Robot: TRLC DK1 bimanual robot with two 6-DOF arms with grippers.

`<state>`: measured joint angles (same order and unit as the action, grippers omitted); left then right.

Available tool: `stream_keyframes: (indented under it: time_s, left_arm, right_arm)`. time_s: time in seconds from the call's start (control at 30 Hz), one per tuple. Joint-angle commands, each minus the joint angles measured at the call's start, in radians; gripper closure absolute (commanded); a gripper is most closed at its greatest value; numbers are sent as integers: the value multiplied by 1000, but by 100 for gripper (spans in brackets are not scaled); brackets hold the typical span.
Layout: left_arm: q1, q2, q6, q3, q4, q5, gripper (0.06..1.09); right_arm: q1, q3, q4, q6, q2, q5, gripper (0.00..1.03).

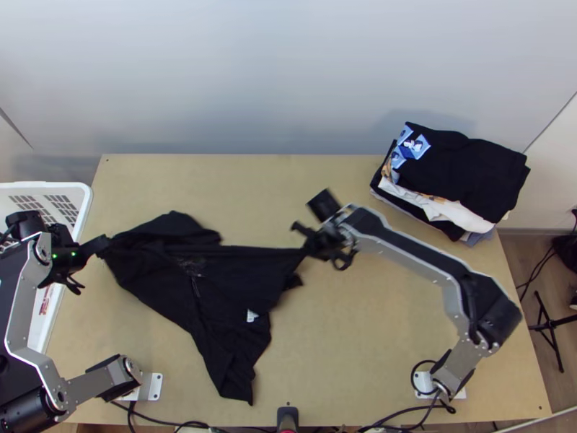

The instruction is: Fold the t-shirt

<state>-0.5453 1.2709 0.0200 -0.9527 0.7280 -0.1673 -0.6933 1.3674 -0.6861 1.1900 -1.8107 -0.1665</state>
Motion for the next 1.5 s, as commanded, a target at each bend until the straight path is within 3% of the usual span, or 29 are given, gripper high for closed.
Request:
stream_keyframes:
  time_s: [0.0,0.27,0.53,0.7,1.07,1.33,1.37,1.4,1.47]
  left_arm:
    - [27,8,23,-38,10,-1,10]
    - [122,15,92,-80,34,0,10]
    - [338,97,182,-233,149,-37,10]
    - [513,205,210,-334,114,-63,10]
    - [731,559,210,-508,80,98,10]
    - [740,659,169,-537,-38,135,11]
    - [740,667,166,-540,-50,135,13]
    - [740,673,166,-543,-72,137,21]
    - [739,670,181,-529,-139,137,65]
  right_arm:
    - [196,-53,-12,-55,82,39,100]
    - [337,-51,11,-90,139,65,100]
    - [331,-87,23,-84,163,65,100]
    - [294,-142,99,-82,200,81,100]
    - [288,-151,128,-101,243,82,100]
    - [285,-169,158,-122,272,81,100]
    - [284,-169,165,-124,274,81,100]
    - [284,-171,169,-125,277,81,100]
    - [284,-171,180,-135,281,81,100]
